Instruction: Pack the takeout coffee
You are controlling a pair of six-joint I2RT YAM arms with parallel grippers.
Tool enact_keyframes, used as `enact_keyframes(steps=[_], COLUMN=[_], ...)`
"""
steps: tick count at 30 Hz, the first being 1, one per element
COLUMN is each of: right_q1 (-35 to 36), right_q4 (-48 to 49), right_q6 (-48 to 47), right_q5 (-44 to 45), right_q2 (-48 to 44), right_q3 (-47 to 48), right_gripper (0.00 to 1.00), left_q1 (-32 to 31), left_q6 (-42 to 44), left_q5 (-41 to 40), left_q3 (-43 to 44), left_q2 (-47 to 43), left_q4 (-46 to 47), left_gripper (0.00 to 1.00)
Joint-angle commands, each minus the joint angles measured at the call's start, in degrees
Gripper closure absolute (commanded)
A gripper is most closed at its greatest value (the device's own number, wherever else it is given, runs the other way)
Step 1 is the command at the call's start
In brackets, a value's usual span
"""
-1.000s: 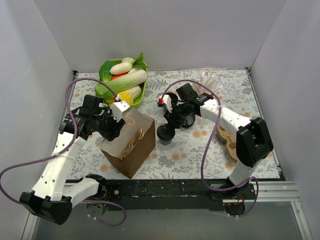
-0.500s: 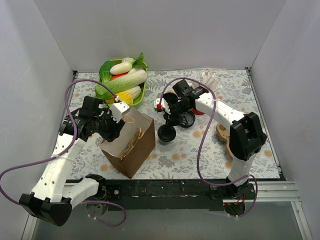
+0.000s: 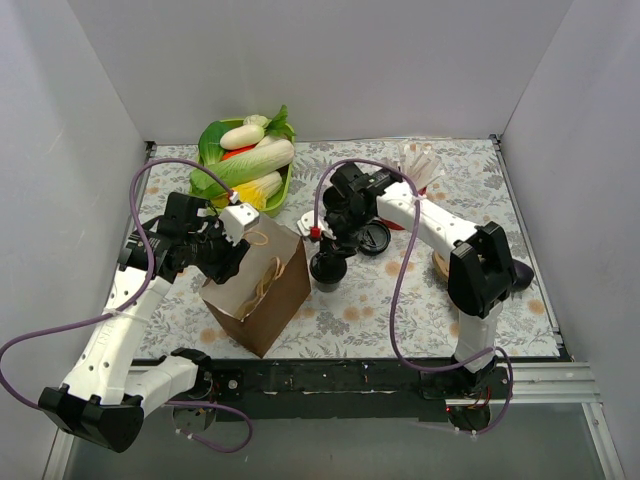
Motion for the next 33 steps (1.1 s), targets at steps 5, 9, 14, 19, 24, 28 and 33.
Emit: enact_keyframes(steps=[5,9,14,19,24,28,33], right_q1=[-1.97,-2.06,-1.54,-1.45,-0.22,1.01,3.21], right_q4=[17.88,38.41,32.47,30.94,32.27,33.32,33.59], right_q6=[25.49,48.67,59.14,64.50,66.19,66.63,67.85], right_q5=[8.58,20.05,16.19,16.45,18.21,19.70,23.91], right_q2=[-15.52,-26.10,-23.32,-19.26,-18.64,-18.12,-17.59], right_q3=[-10.69,-25.12,-22.42,-22.23,-23.47,-23.20,-22.94], right_gripper=[0.13,0.02,0.02,0.09,0.09,0.03,0.02], left_q1=[0.49,0.49,0.58,0.66,1.01,1.19,1.28], left_q6=[-0.36,-0.27,-0.62,-1.23,-2.64,-2.82,-2.82], left_q5=[-0.79,-1.58,-8.96,-9.32,-8.97,-8.53,-8.26], left_q3=[-0.28,-1.16,-2.83,-3.44,-4.15,-4.68,-5.47], left_q2=[-0.91,-1.26,-1.87,-3.28,-4.86,-5.74,-6.71], left_q4=[-0.04,0.31,1.37,1.28,1.46,1.54,1.54], left_gripper=[0.55,0.55,0.55,0.55,0.54,0.54,0.54])
